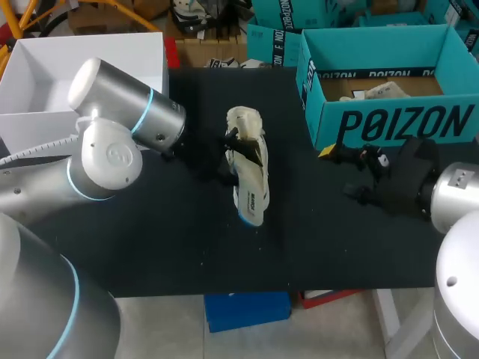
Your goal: Take the shoe out of the shoebox, open the shoe tongue, remove and reinsert the insole, then place the shoe into the shoebox
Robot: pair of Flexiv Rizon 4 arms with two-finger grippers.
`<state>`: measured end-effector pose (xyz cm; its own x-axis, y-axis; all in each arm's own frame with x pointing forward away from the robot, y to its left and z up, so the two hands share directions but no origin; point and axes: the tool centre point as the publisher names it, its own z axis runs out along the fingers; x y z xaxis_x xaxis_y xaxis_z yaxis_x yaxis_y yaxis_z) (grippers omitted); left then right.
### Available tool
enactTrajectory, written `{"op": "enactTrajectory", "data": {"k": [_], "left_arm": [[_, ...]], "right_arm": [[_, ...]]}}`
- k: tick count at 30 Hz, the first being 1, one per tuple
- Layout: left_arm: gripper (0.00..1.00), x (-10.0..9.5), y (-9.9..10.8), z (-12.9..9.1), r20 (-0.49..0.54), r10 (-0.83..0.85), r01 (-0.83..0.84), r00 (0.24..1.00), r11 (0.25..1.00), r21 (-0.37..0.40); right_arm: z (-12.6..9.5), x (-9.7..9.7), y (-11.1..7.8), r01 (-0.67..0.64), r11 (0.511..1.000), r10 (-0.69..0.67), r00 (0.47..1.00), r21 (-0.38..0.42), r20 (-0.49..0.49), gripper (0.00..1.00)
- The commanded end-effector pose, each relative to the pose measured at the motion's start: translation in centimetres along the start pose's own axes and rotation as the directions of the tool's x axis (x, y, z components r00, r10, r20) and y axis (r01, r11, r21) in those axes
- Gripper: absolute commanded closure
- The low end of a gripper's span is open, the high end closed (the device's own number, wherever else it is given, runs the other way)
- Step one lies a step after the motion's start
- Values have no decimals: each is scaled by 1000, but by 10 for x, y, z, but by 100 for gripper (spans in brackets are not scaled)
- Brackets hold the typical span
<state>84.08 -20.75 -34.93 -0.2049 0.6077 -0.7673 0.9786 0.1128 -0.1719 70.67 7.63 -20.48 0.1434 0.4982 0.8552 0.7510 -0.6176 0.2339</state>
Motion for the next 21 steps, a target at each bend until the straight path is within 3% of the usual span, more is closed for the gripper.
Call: {"op": "enactTrajectory", "data": {"k": [1,3,4,5,6,9,21], "left_arm": [[0,1,-9,-5,-4,18,-18,1000,1000,20],[0,1,-13,-4,-11,28,-27,1000,999,40],[6,2,-14,-3,-12,28,-27,1000,999,41],[25,2,-14,-3,-16,29,-29,999,998,47],[54,3,-15,-2,-17,31,-30,999,998,54],[100,3,-15,-1,-22,35,-33,999,998,61],[100,5,-18,-1,-54,66,-59,996,991,121]], "right_arm": [[0,-7,0,-10,977,22,998,214,-55,0],[0,-7,0,-10,977,22,998,214,-55,0],[0,-7,0,-10,977,22,998,214,-55,0],[0,-7,0,-10,977,22,998,214,-55,0],[0,-7,0,-10,977,22,998,214,-55,0],[0,-7,0,-10,977,22,998,214,-55,0],[0,-7,0,-10,977,22,998,214,-55,0]]}}
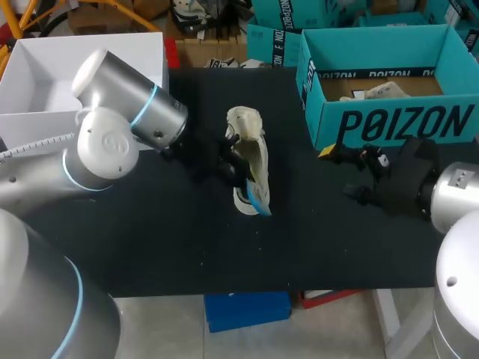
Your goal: Take the shoe out of the shoebox, open the shoe tongue, remove and reinsert the insole, then place the shoe into the shoebox
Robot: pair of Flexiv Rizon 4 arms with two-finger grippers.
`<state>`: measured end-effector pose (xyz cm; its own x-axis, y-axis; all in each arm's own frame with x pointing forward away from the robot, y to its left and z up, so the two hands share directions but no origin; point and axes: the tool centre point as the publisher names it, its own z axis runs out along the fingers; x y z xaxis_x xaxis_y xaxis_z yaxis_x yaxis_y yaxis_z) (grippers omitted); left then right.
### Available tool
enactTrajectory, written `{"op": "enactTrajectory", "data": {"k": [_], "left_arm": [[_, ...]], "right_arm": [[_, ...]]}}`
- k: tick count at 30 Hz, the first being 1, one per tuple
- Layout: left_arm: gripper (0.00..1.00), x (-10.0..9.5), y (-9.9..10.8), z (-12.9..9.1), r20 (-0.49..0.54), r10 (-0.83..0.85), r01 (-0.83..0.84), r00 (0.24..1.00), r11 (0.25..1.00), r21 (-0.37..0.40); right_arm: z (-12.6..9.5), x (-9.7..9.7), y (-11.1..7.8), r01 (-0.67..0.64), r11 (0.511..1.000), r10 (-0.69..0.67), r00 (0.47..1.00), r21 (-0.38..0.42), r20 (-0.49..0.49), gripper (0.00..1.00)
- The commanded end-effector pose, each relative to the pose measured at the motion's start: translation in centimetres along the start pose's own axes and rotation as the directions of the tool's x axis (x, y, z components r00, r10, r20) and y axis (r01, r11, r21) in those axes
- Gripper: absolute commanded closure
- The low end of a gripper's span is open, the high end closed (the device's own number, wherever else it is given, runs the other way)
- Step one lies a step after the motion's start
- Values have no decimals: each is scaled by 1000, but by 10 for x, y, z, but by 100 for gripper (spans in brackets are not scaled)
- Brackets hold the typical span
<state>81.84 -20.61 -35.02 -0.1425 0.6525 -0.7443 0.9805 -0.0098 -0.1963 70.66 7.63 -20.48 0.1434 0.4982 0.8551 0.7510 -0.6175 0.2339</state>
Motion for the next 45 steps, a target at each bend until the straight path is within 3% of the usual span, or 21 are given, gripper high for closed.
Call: {"op": "enactTrajectory", "data": {"k": [1,13,20,45], "left_arm": [[100,-1,3,-1,-3,3,-3,1000,1000,11],[100,-4,-3,-3,64,-11,10,998,1000,10],[100,5,-9,4,72,-46,45,996,999,16],[100,9,15,0,47,-20,23,999,997,-72]], "right_arm": [[0,-7,0,-10,977,22,998,214,-55,0],[0,-7,0,-10,977,22,998,214,-55,0],[0,-7,0,-10,977,22,998,214,-55,0],[0,-7,0,-10,977,22,998,214,-55,0]]}}
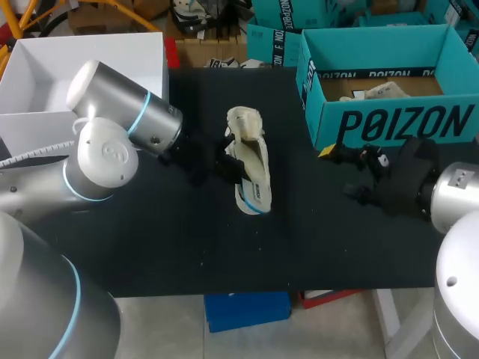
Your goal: Take the shoe out of the shoebox, open the shoe tongue, remove and reinsert the insole, then place the shoe into the shoebox
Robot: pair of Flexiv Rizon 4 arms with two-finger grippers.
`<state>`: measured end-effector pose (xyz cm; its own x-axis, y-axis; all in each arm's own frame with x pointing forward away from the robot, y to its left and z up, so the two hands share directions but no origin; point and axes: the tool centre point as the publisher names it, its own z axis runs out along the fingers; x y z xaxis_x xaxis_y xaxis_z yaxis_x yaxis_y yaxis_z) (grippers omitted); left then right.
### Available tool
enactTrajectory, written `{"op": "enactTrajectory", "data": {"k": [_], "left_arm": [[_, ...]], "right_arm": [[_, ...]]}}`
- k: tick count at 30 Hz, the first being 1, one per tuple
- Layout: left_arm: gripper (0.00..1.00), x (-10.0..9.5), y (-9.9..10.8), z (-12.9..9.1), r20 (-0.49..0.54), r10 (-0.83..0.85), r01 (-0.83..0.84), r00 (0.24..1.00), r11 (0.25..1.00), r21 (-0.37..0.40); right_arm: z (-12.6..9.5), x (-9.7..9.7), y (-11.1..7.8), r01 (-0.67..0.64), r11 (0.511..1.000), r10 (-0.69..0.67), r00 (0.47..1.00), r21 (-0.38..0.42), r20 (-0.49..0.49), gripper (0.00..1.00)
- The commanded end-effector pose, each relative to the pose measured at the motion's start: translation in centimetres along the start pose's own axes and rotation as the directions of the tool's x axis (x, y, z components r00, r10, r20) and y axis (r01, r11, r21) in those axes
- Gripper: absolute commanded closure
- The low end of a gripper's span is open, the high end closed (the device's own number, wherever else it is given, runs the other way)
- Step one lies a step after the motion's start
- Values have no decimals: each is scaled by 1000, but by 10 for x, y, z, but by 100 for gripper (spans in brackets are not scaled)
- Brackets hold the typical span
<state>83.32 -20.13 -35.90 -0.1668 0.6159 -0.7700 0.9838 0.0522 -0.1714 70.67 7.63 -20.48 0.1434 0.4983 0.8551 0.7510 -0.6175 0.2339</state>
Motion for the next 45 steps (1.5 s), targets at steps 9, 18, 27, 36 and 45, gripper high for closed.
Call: {"op": "enactTrajectory", "data": {"k": [9,18,27,36,45], "left_arm": [[100,9,12,3,-8,-27,26,1000,999,-32],[100,8,26,2,-10,-27,26,1000,997,-71],[100,11,30,5,-21,-42,40,999,996,-85],[0,3,15,2,10,-45,46,999,997,-60],[57,-3,-1,-6,32,-35,36,999,999,-25]], "right_arm": [[0,-7,0,-10,977,22,998,214,-55,0],[0,-7,0,-10,977,22,998,214,-55,0],[0,-7,0,-10,977,22,998,214,-55,0],[0,-7,0,-10,977,22,998,214,-55,0],[0,-7,0,-10,977,22,998,214,-55,0]]}}
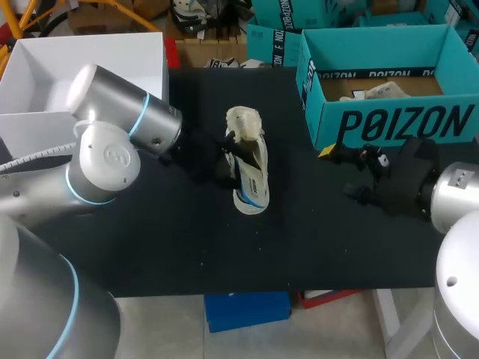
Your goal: Take the shoe out of the shoebox, open the shoe tongue, remove and reinsert the insole, then place the shoe into the shoebox
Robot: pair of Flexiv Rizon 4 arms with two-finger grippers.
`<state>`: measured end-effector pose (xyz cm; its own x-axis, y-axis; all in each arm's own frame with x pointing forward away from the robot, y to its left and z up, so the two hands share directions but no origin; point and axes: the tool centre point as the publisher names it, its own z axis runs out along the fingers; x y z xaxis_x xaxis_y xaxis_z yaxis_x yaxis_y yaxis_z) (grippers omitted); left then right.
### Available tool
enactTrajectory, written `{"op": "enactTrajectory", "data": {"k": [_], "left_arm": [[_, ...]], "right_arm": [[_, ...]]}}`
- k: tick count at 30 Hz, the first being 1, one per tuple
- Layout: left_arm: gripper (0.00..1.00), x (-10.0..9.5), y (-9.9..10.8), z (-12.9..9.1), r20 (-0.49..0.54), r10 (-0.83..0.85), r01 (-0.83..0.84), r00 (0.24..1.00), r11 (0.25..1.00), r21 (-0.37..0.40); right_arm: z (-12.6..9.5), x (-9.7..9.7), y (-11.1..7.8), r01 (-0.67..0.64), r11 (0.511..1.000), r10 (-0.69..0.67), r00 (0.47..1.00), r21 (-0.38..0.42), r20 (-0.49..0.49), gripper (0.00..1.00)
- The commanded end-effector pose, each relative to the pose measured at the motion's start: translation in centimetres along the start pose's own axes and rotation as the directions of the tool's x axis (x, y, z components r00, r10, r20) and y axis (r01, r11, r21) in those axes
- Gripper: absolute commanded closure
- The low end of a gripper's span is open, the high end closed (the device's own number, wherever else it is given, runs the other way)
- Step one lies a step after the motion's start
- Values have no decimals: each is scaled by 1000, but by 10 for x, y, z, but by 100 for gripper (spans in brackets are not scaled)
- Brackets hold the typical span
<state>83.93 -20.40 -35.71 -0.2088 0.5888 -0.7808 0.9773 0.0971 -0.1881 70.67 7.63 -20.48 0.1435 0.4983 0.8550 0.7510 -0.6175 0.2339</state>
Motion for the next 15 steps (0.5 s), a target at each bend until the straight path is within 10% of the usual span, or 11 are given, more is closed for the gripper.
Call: {"op": "enactTrajectory", "data": {"k": [1,8,15], "left_arm": [[60,1,-7,-7,4,5,-5,1000,1000,8],[100,2,-15,-5,-11,18,-17,1000,999,45],[100,0,-18,-3,-21,38,-36,999,996,79]], "right_arm": [[0,-7,0,-10,977,22,998,214,-55,0],[0,-7,0,-10,977,22,998,214,-55,0],[0,-7,0,-10,977,22,998,214,-55,0]]}}
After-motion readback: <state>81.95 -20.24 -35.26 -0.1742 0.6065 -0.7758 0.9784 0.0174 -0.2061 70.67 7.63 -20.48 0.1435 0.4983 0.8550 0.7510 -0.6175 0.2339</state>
